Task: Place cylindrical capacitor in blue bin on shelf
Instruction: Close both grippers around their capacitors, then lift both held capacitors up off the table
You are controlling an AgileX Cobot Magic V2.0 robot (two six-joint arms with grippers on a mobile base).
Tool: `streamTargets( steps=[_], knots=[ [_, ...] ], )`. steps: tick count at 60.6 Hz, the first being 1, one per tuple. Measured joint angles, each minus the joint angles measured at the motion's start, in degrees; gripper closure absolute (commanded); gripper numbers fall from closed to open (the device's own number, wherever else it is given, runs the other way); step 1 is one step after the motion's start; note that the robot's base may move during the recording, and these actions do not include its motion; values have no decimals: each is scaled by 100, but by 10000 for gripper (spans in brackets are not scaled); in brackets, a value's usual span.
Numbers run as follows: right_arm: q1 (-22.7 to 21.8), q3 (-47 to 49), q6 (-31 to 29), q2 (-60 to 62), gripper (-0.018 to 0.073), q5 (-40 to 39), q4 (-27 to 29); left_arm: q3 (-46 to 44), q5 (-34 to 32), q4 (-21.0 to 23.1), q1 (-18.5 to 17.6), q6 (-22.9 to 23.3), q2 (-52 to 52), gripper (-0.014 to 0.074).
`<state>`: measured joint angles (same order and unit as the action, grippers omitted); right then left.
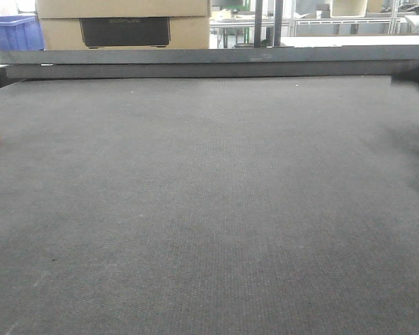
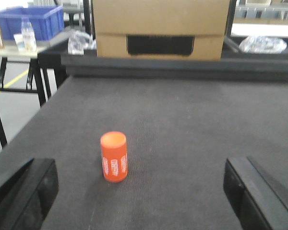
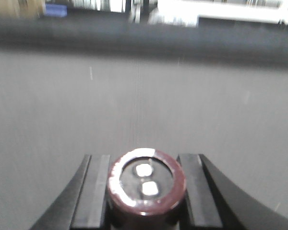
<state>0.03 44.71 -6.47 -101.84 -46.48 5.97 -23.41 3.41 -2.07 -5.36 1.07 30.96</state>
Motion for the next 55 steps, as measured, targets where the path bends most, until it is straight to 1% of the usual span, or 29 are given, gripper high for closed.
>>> streamTargets(
  steps=[5,12,18,26,32,39,46,55],
  knots=[
    [22,-51,0,724,690,484,0,267,-679,0,0,0,399,-15],
    [66,-61,0,1692,690,1191,0,443,-1765,130,0,0,1262,-15],
    [79,-61,0,2545,690,1756,-12,431,-2733,166,0,0,2159,-15],
    [79,-72,0,3335,690,2296,-12,243,-3766,327,0,0,3482,-15],
    [79,-72,0,3865,690,2675,-12,-55,-4090,478,0,0,4308,-15],
    [79,-72,0,4301,690,3027,-12,-565,-4347,530,0,0,5248,-15],
    [79,-82,0,4610,690,3262,-12,-1120,-4449,573,0,0,6014,-15],
    [79,-82,0,4926,690,3368,-12,-1699,-4488,887,0,0,6721,-15]
  ],
)
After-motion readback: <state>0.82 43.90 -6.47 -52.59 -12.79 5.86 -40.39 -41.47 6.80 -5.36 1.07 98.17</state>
